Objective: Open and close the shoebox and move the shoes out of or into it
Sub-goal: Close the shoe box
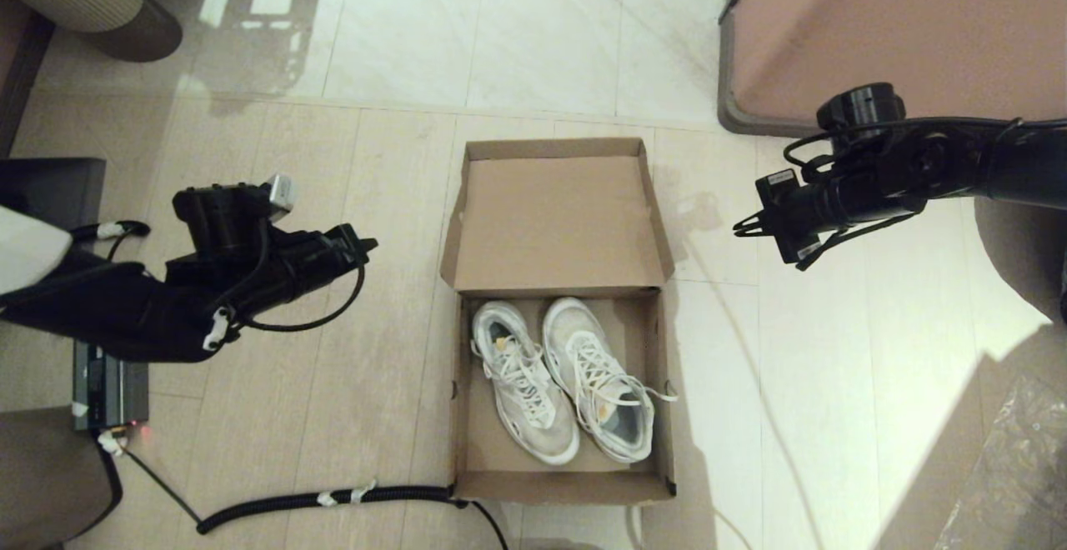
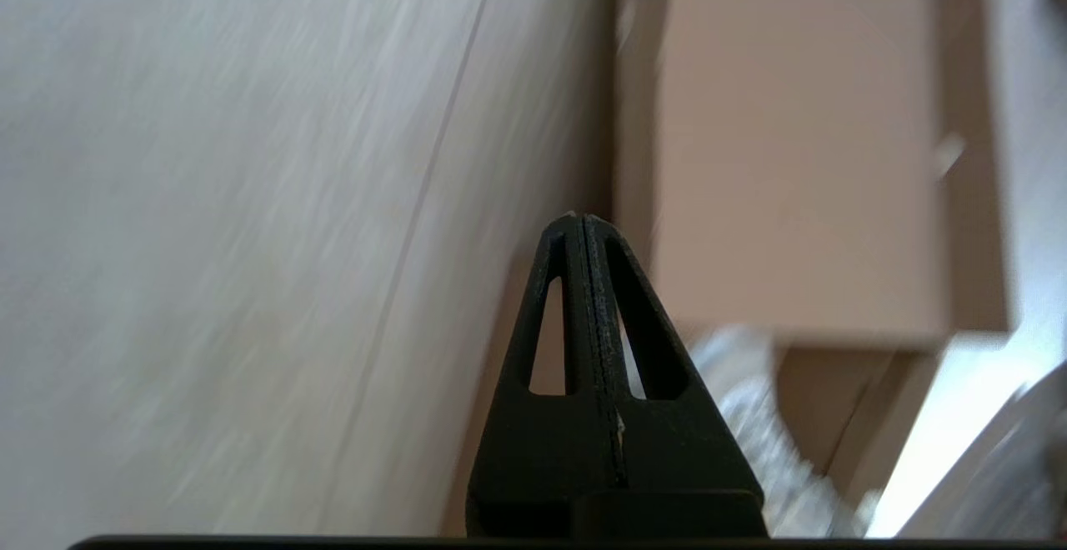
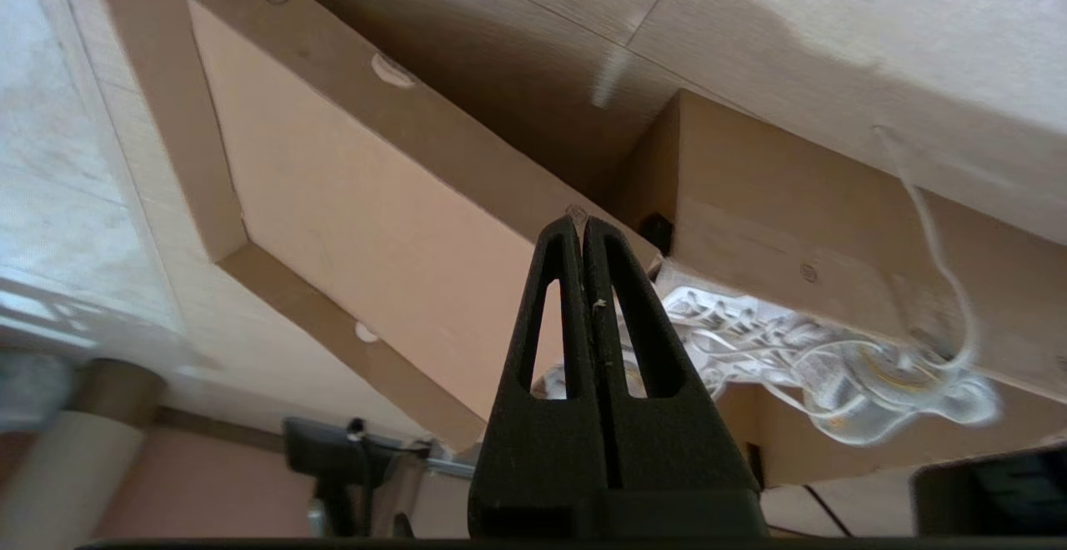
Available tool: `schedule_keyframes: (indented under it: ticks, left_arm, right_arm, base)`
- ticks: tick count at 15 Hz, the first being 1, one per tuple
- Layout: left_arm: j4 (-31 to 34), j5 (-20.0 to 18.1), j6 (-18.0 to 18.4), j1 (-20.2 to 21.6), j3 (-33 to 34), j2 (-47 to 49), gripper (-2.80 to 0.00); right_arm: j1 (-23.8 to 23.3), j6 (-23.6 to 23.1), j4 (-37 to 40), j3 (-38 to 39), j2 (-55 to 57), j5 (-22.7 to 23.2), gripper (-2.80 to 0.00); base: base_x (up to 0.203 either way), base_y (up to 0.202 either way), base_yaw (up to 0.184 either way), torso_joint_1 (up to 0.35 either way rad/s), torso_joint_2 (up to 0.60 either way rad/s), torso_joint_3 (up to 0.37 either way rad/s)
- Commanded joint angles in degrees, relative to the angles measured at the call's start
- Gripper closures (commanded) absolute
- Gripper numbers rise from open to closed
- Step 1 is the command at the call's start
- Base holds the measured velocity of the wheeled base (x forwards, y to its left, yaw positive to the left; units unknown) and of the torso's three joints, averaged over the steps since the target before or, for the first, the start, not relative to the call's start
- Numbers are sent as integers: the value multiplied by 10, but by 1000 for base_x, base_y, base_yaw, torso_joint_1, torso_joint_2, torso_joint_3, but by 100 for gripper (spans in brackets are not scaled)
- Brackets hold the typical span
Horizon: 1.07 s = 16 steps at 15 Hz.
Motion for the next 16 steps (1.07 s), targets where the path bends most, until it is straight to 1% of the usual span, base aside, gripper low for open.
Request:
schedule_keyframes:
  ticks: [1, 2, 3, 5, 8, 11, 14, 16]
  left_arm:
    - [-14, 0, -24, -8, -53, 48, 0]
    - [-15, 1, -39, -13, -82, 61, 0]
    - [-16, 1, -50, -20, -106, 75, 0]
    - [-16, 6, -57, -39, -140, 105, 0]
    - [-17, 24, -62, -62, -195, 148, 0]
    - [-17, 47, -62, -77, -267, 192, 0]
    - [-15, 81, -61, -85, -347, 241, 0]
    - [-16, 109, -61, -88, -398, 275, 0]
  right_arm:
    - [-1, 32, -40, 0, 28, 8, 0]
    - [-5, 49, -65, 0, 35, 17, 0]
    - [-7, 56, -73, 0, 48, 23, 0]
    - [-8, 59, -95, 0, 75, 27, 0]
    - [-8, 58, -157, 0, 101, 37, 0]
    - [-7, 63, -238, 0, 125, 43, 0]
    - [-4, 63, -273, 0, 148, 51, 0]
    - [8, 60, -309, 0, 155, 49, 0]
  base:
    - [0, 0, 0, 0, 0, 0]
    - [0, 0, 0, 0, 0, 0]
    - [0, 0, 0, 0, 0, 0]
    - [0, 0, 0, 0, 0, 0]
    - [0, 0, 0, 0, 0, 0]
    - [0, 0, 0, 0, 0, 0]
    - [0, 0, 0, 0, 0, 0]
    - [0, 0, 0, 0, 0, 0]
